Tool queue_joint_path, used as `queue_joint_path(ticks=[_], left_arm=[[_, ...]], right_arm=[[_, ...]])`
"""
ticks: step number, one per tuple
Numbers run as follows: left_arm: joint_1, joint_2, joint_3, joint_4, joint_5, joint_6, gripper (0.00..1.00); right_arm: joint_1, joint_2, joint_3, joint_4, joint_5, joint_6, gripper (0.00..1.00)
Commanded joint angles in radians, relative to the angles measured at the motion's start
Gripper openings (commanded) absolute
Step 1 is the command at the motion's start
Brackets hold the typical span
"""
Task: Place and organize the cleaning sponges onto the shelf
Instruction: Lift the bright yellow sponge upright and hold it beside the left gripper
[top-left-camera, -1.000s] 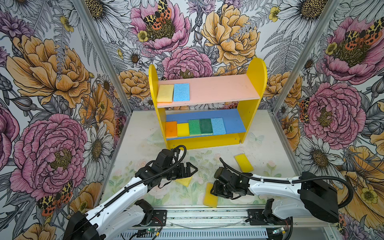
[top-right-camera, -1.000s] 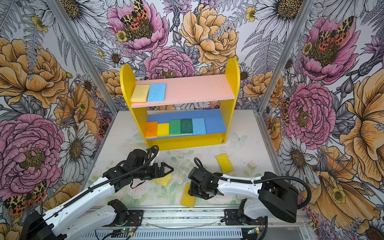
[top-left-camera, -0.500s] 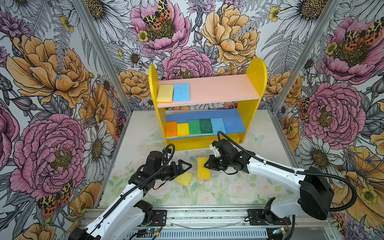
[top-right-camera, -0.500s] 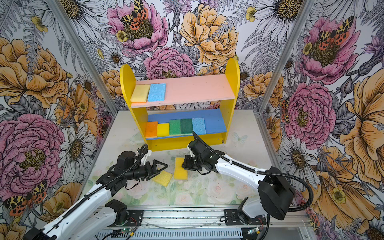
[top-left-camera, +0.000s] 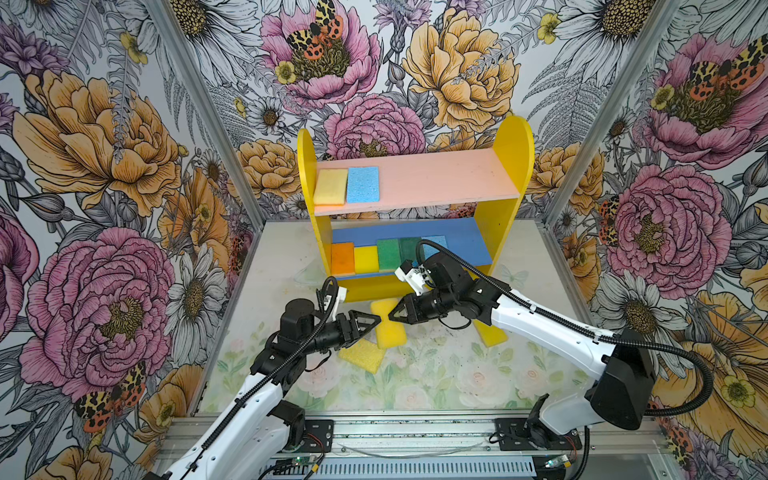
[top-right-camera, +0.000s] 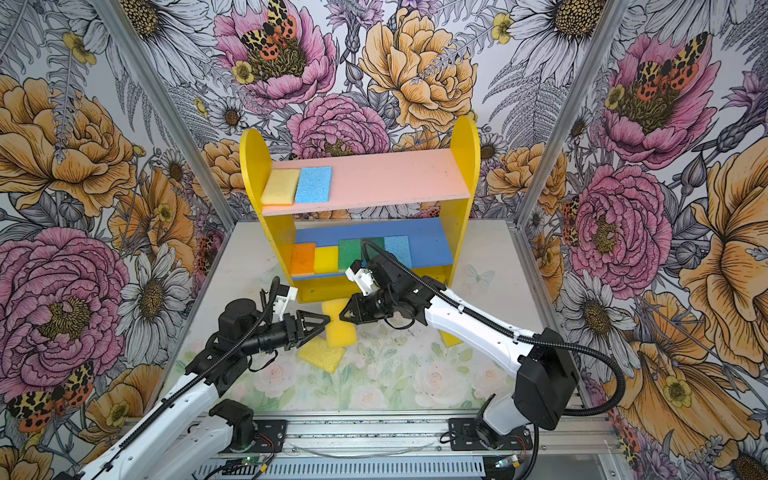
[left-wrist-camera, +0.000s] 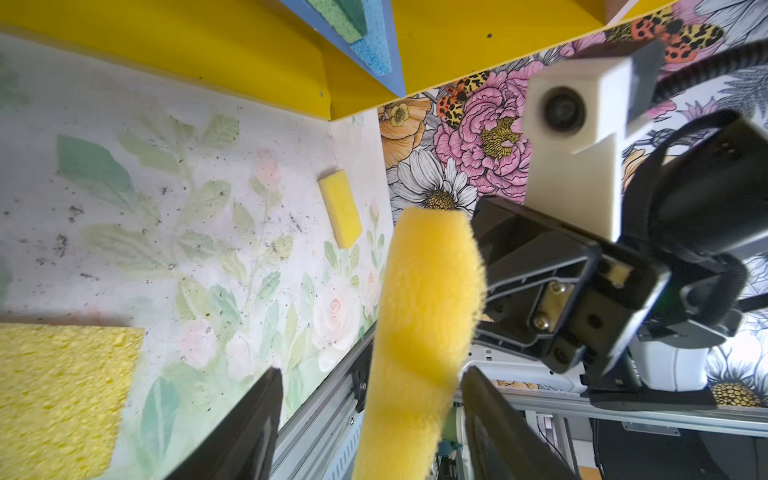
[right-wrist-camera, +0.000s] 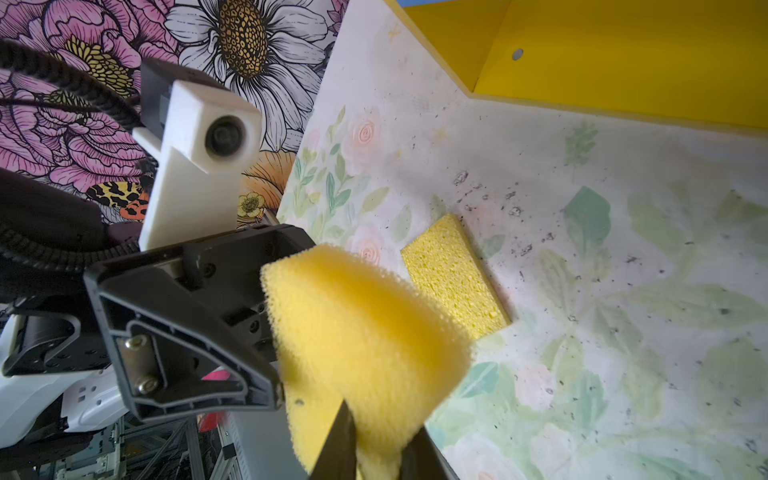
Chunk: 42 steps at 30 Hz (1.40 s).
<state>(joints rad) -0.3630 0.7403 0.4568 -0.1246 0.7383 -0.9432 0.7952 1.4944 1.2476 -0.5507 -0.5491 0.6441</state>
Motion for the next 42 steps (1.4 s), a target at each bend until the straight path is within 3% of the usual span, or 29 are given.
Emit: queue_joint_path(ticks=[1, 16, 21, 25, 32, 35, 42], left_arm=[[0.007, 0.001, 0.007, 0.086, 0.017, -0.023, 0.63], [0.007, 0.062, -0.014, 0.202, 0.029, -0.045, 0.51], [0.010, 0.062, -0.033, 0.232, 0.020, -0.054, 0.22], [0.033, 0.063, -0.041, 0.237, 0.020, -0.057, 0.20], [0.134, 0.021, -0.062, 0.281, 0.028, -0.108, 0.20], [0.164, 0.016, -0.068, 0.327, 0.034, -0.135, 0.20], [0.198, 0.028, -0.073, 0.394, 0.070, -0.175, 0.20]], right_arm=[[0.006, 0.009, 0.028, -0.018, -0.020, -0.029, 0.20], [0.008, 0.031, 0.063, -0.017, -0.030, -0.045, 0.21], [0.004, 0.044, 0.075, -0.018, -0.036, -0.049, 0.25], [0.004, 0.043, 0.085, -0.017, -0.027, -0.045, 0.32], [0.004, -0.029, 0.047, -0.015, -0.001, -0.018, 0.64], [0.003, -0.039, 0.030, -0.015, -0.022, -0.008, 0.69], [0.009, -0.022, 0.010, -0.015, -0.020, -0.003, 0.70]])
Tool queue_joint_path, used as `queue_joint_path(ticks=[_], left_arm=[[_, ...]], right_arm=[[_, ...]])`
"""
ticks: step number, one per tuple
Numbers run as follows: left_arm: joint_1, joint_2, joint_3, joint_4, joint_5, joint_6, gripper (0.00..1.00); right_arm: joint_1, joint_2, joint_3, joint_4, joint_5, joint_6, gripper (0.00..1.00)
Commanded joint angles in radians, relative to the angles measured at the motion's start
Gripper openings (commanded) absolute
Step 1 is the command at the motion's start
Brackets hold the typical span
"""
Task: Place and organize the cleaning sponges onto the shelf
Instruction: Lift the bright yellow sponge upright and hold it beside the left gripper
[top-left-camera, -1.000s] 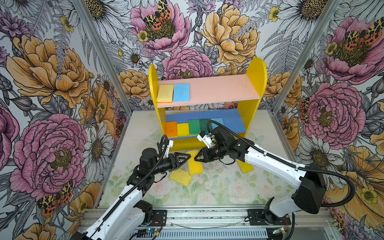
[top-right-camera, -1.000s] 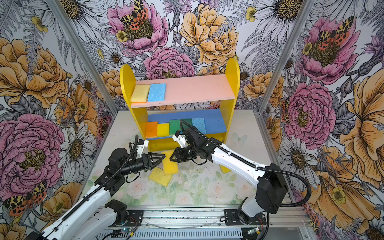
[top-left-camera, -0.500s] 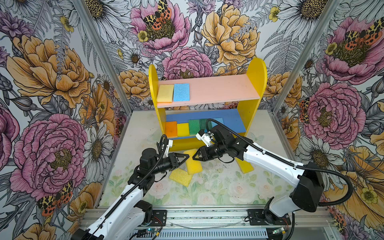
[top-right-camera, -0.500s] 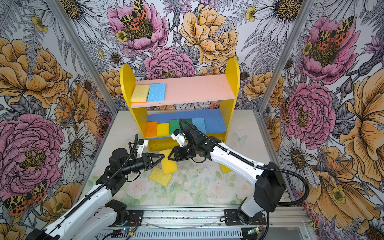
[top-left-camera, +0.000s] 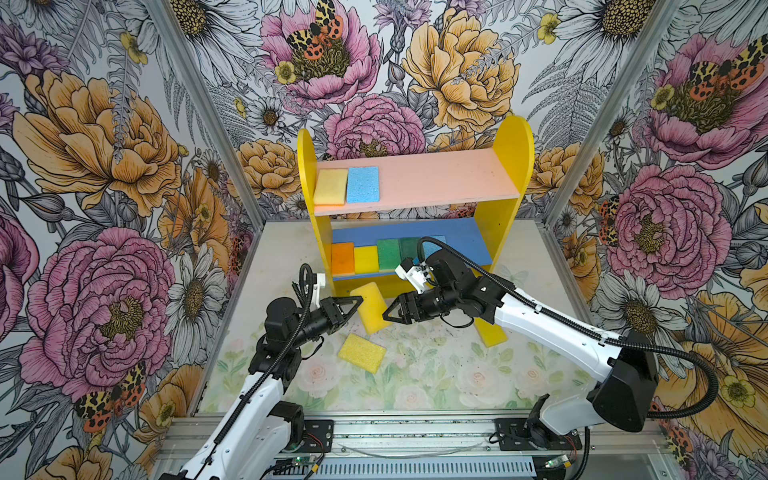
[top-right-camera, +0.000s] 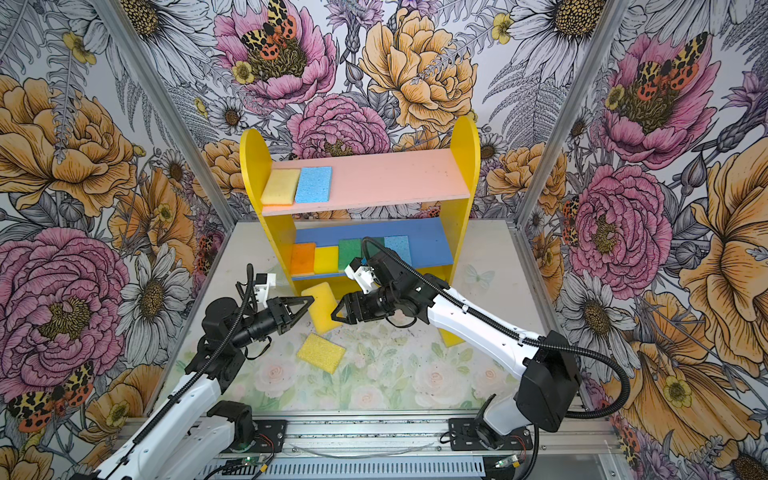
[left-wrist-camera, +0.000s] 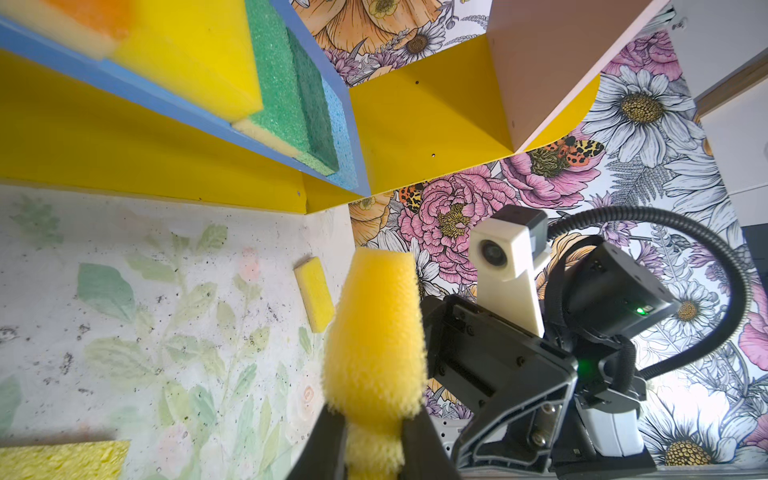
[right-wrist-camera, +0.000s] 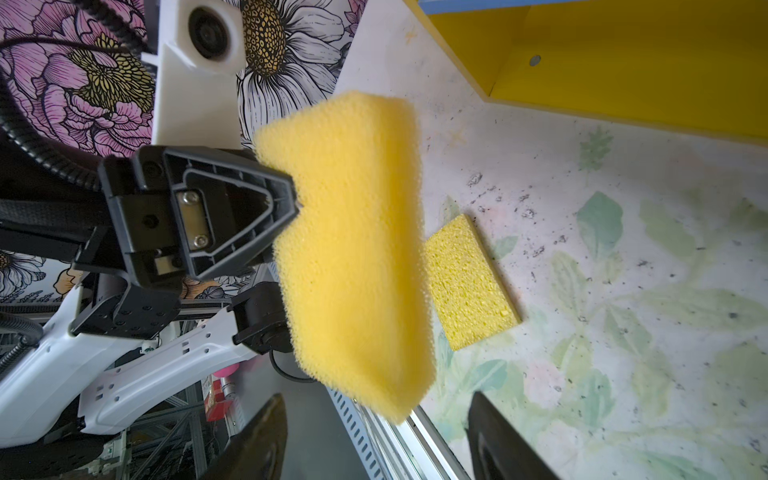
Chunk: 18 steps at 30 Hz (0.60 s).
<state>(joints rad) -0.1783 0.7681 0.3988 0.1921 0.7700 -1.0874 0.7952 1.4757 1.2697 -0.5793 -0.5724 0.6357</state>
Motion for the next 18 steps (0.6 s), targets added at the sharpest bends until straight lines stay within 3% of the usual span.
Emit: queue_joint_path(ticks=[1, 8, 13, 18], left_arm=[[0.016, 0.002, -0.017, 0.088, 0.044, -0.039, 0.20], [0.020, -0.007, -0.022, 0.106, 0.050, -0.053, 0.20], [0.024, -0.012, -0.029, 0.109, 0.057, -0.055, 0.20], [0.035, -0.016, -0.031, 0.105, 0.069, -0.052, 0.20]], right_arm=[[0.012, 0.004, -0.011, 0.014, 0.003, 0.005, 0.70], [0.046, 0.052, 0.048, 0.021, 0.015, 0.001, 0.61], [0.058, 0.064, 0.065, 0.022, 0.023, 0.002, 0.47], [0.060, 0.048, 0.058, 0.020, 0.035, 0.005, 0.48]])
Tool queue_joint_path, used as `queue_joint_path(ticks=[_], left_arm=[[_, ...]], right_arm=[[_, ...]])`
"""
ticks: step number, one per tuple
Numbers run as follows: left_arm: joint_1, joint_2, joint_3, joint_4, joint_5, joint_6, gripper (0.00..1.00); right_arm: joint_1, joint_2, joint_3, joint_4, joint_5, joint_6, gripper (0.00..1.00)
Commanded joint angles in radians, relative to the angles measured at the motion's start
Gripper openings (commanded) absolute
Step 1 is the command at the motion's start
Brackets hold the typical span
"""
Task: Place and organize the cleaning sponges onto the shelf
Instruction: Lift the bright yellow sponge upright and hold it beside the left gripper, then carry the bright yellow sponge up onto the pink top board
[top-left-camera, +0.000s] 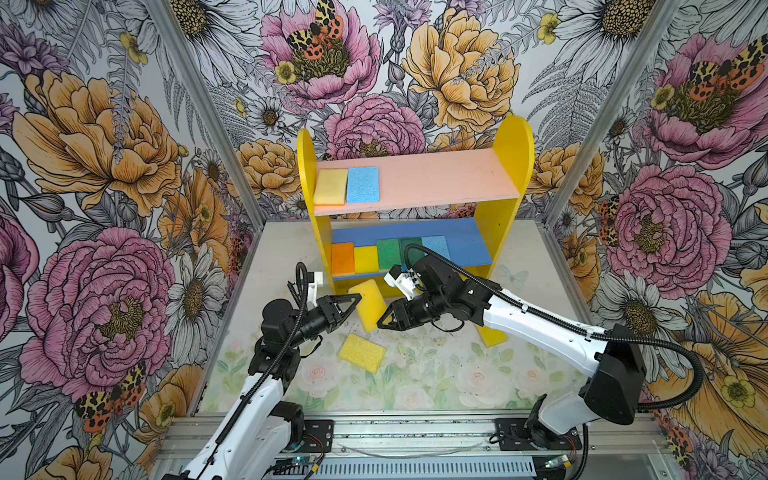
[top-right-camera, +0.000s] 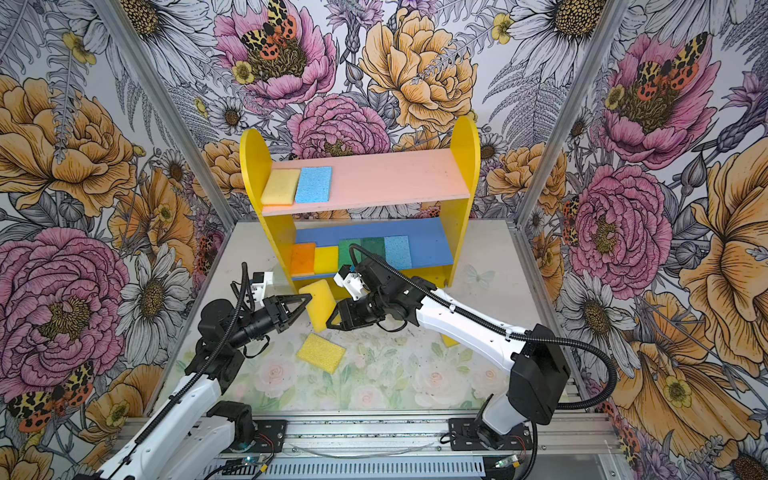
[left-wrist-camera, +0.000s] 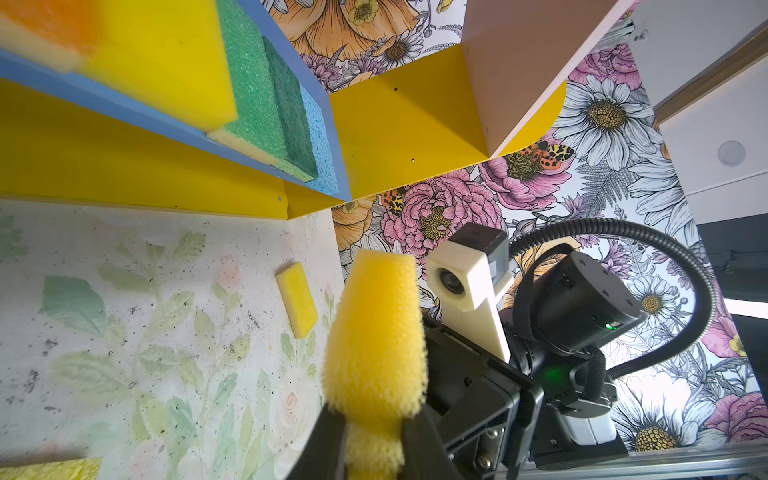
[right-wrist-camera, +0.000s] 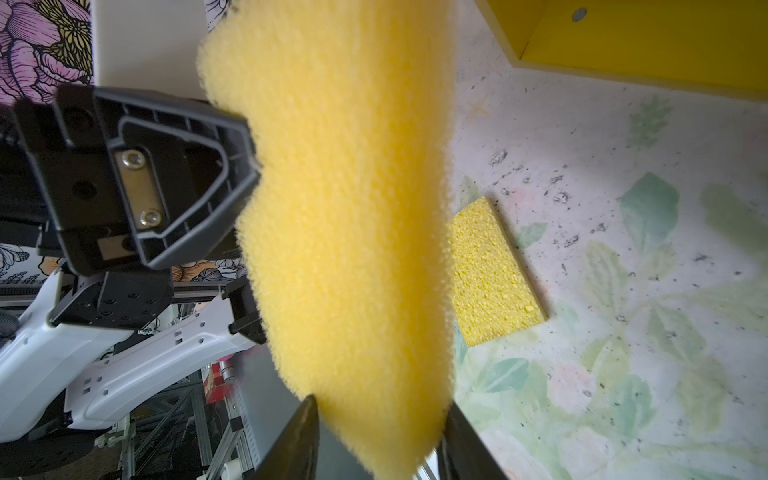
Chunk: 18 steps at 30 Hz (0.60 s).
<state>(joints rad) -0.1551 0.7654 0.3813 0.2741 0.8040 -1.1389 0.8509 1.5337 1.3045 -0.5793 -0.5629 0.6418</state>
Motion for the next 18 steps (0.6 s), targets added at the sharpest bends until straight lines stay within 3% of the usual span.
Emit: queue_joint_path(ticks=[1, 7, 15, 16, 18], left_arm=[[0.014, -0.014, -0.015, 0.024, 0.038, -0.002, 0.20], [0.023, -0.015, -0.015, 0.022, 0.048, -0.001, 0.20], [0.026, -0.006, -0.012, 0.025, 0.053, -0.004, 0.20], [0.025, -0.005, -0.009, 0.025, 0.053, -0.004, 0.21], [0.028, -0.003, -0.004, 0.020, 0.054, -0.004, 0.37]], right_arm=[[0.004, -0.017, 0.020, 0.021, 0.032, -0.001, 0.49], [0.005, -0.034, 0.016, 0.021, 0.060, 0.009, 0.41], [0.004, -0.059, 0.022, 0.024, 0.104, 0.019, 0.03], [0.004, -0.064, 0.022, 0.023, 0.108, 0.017, 0.01], [0.004, -0.075, 0.019, 0.024, 0.122, 0.019, 0.00]])
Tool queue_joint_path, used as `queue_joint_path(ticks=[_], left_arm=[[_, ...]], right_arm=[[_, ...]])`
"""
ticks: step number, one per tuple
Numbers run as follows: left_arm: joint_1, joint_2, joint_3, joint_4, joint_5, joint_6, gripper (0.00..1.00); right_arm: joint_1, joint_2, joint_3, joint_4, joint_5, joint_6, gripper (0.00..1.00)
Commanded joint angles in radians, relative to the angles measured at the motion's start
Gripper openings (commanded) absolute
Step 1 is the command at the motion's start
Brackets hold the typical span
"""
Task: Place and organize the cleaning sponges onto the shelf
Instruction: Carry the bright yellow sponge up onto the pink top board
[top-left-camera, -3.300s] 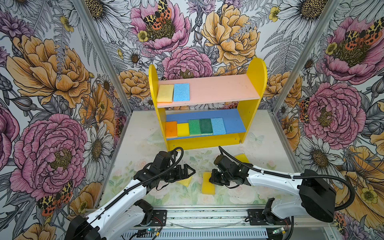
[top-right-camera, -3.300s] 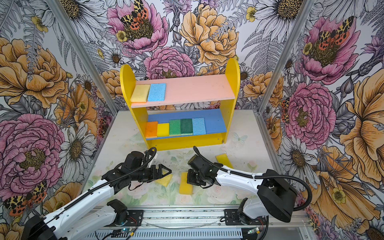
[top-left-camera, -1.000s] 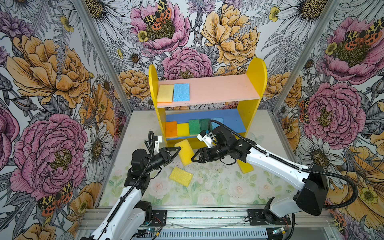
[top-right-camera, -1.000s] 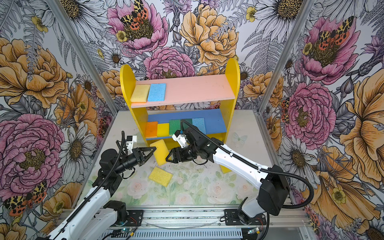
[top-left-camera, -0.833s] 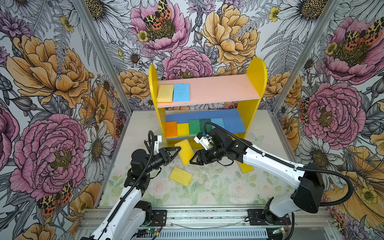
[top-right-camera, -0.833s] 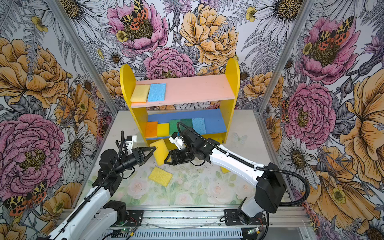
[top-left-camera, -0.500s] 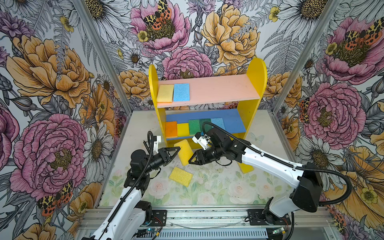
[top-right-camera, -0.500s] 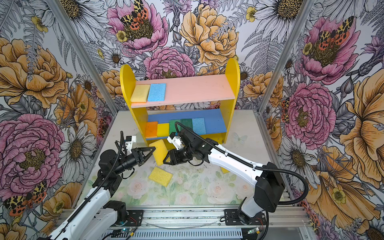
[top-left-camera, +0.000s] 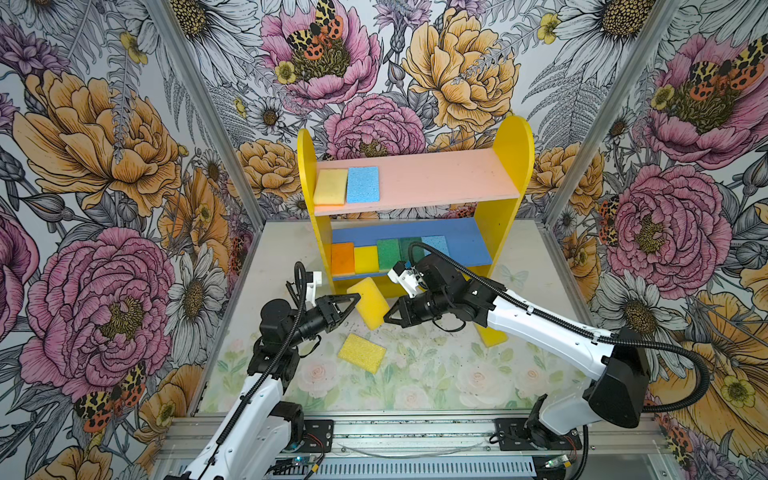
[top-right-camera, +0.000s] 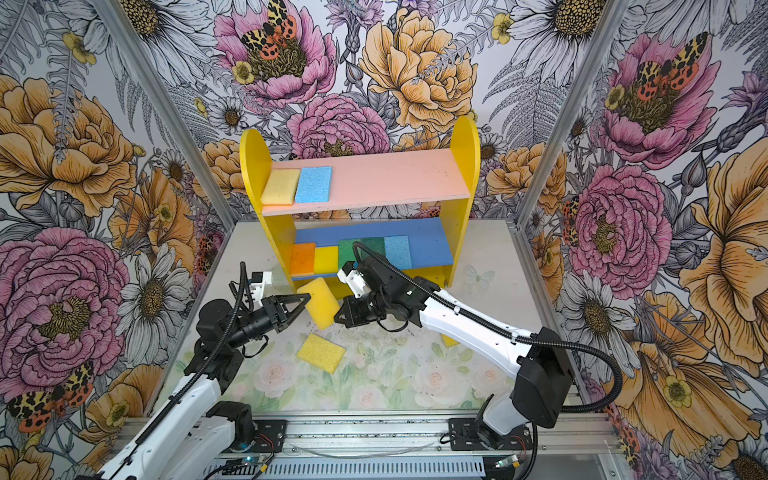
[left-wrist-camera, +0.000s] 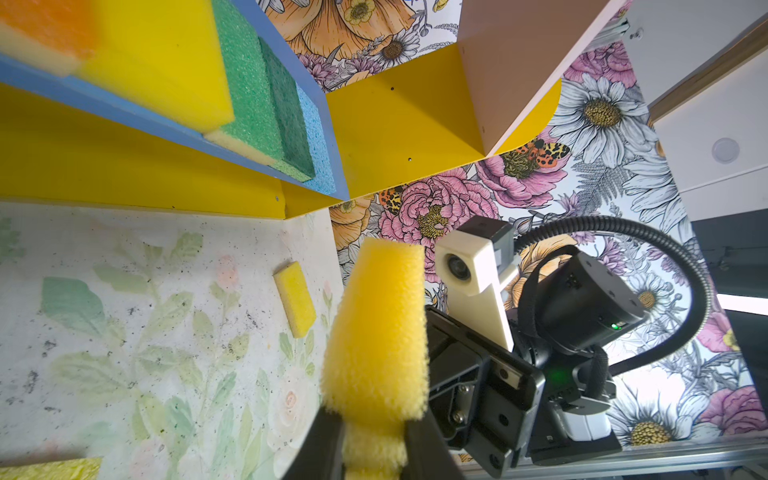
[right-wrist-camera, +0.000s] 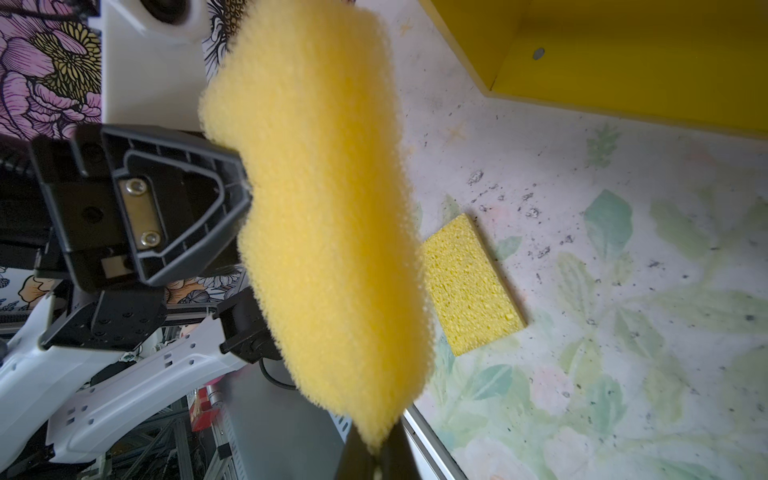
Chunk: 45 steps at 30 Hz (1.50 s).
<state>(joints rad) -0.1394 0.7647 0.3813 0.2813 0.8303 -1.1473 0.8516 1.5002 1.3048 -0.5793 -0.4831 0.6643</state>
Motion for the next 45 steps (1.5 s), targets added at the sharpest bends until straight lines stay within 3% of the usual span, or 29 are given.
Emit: queue_joint_path(ticks=[1, 3, 5, 6, 9, 14, 19, 28, 37, 45], left_arm=[[0.017, -0.002, 0.001, 0.011, 0.030, 0.005, 0.44], [0.021, -0.002, 0.013, 0.004, 0.038, 0.010, 0.61], [0.030, -0.005, 0.033, -0.023, 0.048, 0.023, 0.91], [0.038, -0.009, 0.041, -0.031, 0.055, 0.029, 0.99], [0.074, -0.054, 0.061, -0.080, 0.074, 0.056, 0.99], [0.140, -0.200, 0.076, -0.319, 0.029, 0.185, 0.99], [0.148, -0.216, 0.073, -0.406, 0.023, 0.242, 0.99], [0.150, -0.241, 0.126, -0.589, -0.015, 0.382, 0.99], [0.150, -0.232, 0.129, -0.596, 0.013, 0.386, 0.99], [0.157, -0.231, 0.121, -0.576, 0.029, 0.372, 0.99]], right_arm=[[0.003, -0.048, 0.017, 0.024, 0.047, -0.003, 0.00], [0.002, -0.056, 0.016, 0.022, 0.059, -0.003, 0.00], [-0.001, -0.062, 0.019, 0.022, 0.067, -0.002, 0.00], [-0.004, -0.066, 0.020, 0.022, 0.069, -0.001, 0.00], [-0.020, -0.084, 0.036, 0.021, 0.086, 0.006, 0.00], [-0.068, -0.130, 0.099, 0.014, 0.096, 0.020, 0.00], [-0.162, -0.130, 0.222, -0.018, 0.084, 0.037, 0.00], [-0.322, 0.049, 0.586, -0.066, -0.050, 0.111, 0.00], [-0.345, 0.264, 0.849, -0.100, -0.092, 0.138, 0.00], [-0.342, 0.341, 0.924, -0.104, -0.088, 0.156, 0.04]])
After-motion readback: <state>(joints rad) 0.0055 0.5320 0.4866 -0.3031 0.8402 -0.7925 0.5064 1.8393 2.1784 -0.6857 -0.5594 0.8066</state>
